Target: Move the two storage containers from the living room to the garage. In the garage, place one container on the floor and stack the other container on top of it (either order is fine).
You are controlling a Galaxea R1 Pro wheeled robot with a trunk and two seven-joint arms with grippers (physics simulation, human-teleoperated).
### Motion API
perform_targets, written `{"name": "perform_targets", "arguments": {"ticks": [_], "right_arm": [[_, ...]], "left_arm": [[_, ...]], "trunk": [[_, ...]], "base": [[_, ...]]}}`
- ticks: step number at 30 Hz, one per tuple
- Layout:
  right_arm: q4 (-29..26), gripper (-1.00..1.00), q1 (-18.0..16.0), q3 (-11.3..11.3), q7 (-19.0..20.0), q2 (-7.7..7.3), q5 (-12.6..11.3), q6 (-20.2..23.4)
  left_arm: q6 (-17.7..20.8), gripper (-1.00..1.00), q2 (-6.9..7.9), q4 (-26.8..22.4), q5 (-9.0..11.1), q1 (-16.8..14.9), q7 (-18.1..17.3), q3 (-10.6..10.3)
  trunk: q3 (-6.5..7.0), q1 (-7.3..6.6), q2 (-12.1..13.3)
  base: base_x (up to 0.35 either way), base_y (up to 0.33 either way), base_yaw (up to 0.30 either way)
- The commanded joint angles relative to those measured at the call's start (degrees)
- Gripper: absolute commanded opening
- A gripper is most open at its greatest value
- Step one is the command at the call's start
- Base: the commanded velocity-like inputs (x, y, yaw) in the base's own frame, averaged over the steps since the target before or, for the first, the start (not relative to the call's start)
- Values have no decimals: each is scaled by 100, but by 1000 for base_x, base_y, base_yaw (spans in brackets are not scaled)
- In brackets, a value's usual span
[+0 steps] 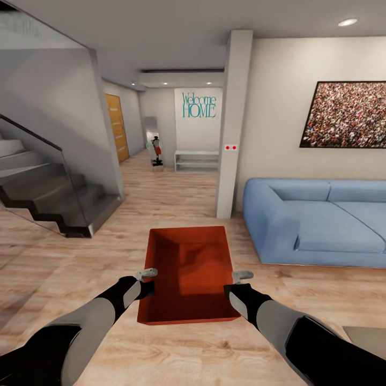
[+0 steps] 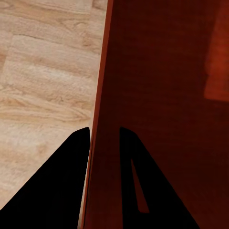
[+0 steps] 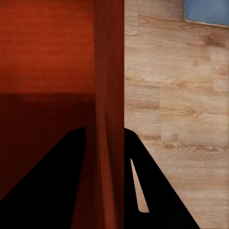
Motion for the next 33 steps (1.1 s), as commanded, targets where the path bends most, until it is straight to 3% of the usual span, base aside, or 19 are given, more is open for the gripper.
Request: {"name": "perform_targets", "arguments": {"ticks": [1, 24, 33], "right_arm": [[-64, -100, -3, 139, 3, 22, -90, 35], [-64, -100, -3, 139, 4, 22, -90, 35], [-64, -100, -3, 139, 3, 20, -90, 35]], "left_arm": [[41, -100, -1, -21, -161, -5, 86, 172], [34, -100, -1, -19, -161, -5, 86, 172], [33, -100, -1, -21, -161, -5, 86, 172]], "trunk": [[-13, 7, -13], [-13, 7, -13], [-13, 7, -13]], "base": [[323, 0, 0], [323, 0, 3], [323, 0, 236]]}}
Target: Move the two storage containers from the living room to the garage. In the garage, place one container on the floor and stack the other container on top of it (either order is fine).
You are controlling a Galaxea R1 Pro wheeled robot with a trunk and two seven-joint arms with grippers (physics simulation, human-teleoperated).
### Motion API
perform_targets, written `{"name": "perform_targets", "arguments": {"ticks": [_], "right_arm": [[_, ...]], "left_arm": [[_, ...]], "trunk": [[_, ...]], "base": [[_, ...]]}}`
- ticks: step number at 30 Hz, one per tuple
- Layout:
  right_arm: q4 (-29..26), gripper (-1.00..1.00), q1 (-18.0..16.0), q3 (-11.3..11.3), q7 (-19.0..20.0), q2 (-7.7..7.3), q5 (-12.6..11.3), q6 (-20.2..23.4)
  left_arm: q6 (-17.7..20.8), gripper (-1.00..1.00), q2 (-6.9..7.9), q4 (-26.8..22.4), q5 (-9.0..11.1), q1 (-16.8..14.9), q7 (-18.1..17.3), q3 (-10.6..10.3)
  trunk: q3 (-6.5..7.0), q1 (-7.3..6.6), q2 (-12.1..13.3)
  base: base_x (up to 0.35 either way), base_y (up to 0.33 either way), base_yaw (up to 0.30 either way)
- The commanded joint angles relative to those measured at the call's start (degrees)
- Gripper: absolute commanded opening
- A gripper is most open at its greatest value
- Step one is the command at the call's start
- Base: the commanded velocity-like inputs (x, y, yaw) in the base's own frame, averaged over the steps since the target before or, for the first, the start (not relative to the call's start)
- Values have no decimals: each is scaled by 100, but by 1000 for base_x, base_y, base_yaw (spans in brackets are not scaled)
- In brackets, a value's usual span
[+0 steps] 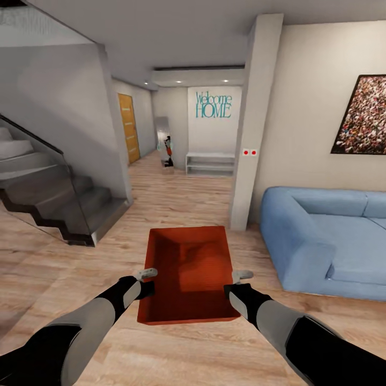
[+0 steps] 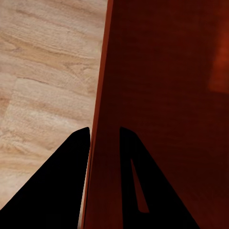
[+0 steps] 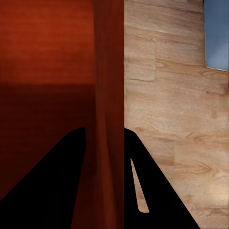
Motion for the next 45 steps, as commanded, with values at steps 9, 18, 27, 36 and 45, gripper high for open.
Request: {"name": "perform_targets", "arguments": {"ticks": [9, 18, 27, 36, 45], "right_arm": [[-54, -100, -3, 135, 8, 16, -91, 35], [-54, -100, -3, 135, 8, 16, -91, 35], [-54, -100, -3, 135, 8, 16, -91, 35], [-54, -100, -3, 135, 8, 16, -98, 26], [-54, -100, -3, 135, 8, 16, -99, 26]], "left_arm": [[41, -100, -2, -17, -160, -5, 89, 169], [41, -100, -4, -14, -160, -5, 89, 169], [38, -100, -2, -14, -160, -5, 89, 169], [39, -100, -2, -11, -160, -5, 89, 169], [38, -100, -2, -13, -160, -5, 89, 169]], "trunk": [[-13, 7, -13], [-13, 7, -13], [-13, 7, -13], [-13, 7, -13], [-13, 7, -13]], "base": [[323, 0, 69], [323, 0, 0], [323, 0, 0], [323, 0, 2], [323, 0, 200]]}}
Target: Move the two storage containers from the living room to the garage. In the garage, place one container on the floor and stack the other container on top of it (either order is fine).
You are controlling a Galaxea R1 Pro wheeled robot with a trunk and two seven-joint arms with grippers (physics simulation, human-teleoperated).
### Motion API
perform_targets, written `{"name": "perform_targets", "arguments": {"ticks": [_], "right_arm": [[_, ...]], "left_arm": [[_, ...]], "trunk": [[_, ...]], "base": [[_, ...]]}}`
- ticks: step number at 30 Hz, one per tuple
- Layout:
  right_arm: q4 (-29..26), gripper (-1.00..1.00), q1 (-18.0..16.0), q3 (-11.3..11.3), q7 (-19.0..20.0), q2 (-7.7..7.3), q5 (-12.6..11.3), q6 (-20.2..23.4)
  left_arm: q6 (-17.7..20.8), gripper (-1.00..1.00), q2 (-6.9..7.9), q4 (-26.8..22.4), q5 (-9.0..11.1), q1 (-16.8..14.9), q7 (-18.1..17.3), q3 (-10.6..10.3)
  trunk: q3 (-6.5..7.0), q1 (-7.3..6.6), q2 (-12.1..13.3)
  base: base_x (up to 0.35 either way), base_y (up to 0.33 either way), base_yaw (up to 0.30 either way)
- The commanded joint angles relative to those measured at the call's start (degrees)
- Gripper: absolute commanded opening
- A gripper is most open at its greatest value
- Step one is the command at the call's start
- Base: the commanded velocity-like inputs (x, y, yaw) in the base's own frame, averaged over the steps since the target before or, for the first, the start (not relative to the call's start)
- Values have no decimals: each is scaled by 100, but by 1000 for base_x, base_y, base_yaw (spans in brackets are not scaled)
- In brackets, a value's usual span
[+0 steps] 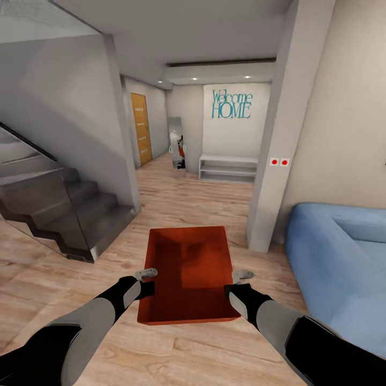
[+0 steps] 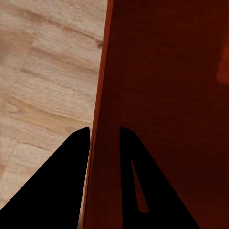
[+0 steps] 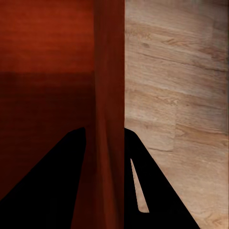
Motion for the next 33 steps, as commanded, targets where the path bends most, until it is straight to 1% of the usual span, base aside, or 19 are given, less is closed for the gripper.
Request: {"name": "perform_targets", "arguments": {"ticks": [1, 7, 9, 33], "right_arm": [[-77, -100, -2, 133, -1, 7, -96, 36], [-77, -100, -2, 133, -1, 7, -96, 36], [-77, -100, -2, 133, -1, 7, -96, 36], [-77, -100, -2, 132, -1, -2, -92, 36]], "left_arm": [[39, -100, -2, -18, -160, -5, 88, 173], [39, -100, -2, -24, -160, -5, 88, 173], [39, -100, -2, -23, -160, -5, 88, 173], [39, -100, -2, -17, -160, -5, 88, 173]], "trunk": [[-13, 7, -13], [-13, 7, -13], [-13, 7, -13], [-13, 7, -13]], "base": [[323, 0, 264], [323, 0, 267], [323, 0, 123], [323, 0, 4]]}}
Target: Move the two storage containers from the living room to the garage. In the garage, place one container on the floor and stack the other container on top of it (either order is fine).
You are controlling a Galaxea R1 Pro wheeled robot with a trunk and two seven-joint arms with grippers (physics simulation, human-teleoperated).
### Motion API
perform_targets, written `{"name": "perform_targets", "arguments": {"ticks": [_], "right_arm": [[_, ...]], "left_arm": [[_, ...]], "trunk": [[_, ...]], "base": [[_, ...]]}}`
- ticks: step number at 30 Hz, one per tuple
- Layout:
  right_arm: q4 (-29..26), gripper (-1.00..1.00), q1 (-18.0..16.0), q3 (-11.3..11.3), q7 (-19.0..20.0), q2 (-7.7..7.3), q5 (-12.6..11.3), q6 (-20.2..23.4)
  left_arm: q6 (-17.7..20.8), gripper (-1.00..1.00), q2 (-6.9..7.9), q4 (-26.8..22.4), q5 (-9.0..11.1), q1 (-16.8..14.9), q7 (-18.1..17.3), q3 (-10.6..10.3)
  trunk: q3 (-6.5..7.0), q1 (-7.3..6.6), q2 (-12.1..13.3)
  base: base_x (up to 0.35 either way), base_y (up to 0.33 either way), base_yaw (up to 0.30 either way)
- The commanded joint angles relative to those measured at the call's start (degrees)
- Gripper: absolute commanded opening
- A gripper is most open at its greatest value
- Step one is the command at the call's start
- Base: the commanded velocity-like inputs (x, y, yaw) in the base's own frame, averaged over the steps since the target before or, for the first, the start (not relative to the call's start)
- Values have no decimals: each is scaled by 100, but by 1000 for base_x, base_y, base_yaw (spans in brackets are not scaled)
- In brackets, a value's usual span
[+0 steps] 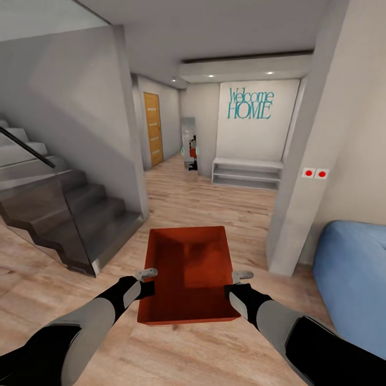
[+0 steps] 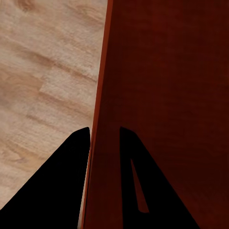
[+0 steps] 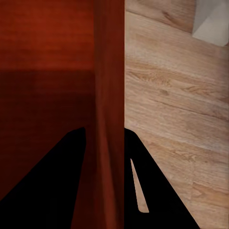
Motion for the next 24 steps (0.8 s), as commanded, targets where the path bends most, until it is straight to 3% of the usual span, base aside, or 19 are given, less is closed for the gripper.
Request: {"name": "perform_targets", "arguments": {"ticks": [1, 24], "right_arm": [[-70, -100, -3, 120, 3, 2, -79, 37], [-70, -100, -3, 120, 3, -6, -76, 37]], "left_arm": [[41, -100, -1, -17, -150, -5, 92, 164], [32, -100, -10, -16, -150, -5, 92, 164]], "trunk": [[-13, 7, -13], [-13, 7, -13]], "base": [[323, 0, 0], [323, 0, 0]]}}
